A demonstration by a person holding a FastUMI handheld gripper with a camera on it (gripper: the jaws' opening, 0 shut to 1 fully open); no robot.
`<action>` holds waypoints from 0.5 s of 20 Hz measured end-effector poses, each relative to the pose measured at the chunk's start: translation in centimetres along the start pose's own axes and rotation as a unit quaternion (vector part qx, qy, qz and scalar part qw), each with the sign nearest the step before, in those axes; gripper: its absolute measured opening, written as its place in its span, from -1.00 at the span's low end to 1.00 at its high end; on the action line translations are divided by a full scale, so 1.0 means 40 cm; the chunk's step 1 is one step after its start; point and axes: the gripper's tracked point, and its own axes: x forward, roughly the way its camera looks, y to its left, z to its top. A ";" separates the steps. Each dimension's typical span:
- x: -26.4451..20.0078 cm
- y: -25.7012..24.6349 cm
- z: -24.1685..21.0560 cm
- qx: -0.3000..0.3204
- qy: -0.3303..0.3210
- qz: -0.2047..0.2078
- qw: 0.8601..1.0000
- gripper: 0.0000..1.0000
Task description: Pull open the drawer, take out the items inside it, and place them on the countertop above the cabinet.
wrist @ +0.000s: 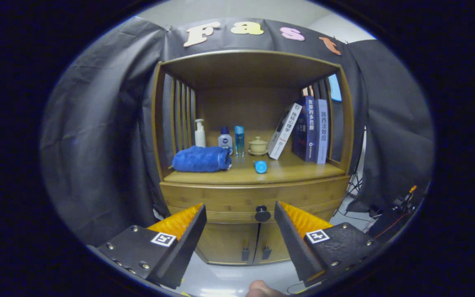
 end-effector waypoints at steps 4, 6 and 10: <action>-0.082 0.011 0.047 0.001 -0.008 0.005 1.000 0.97; -0.112 0.025 0.058 0.017 -0.004 0.014 1.000 0.97; -0.156 0.047 0.086 0.025 -0.006 0.024 0.999 0.97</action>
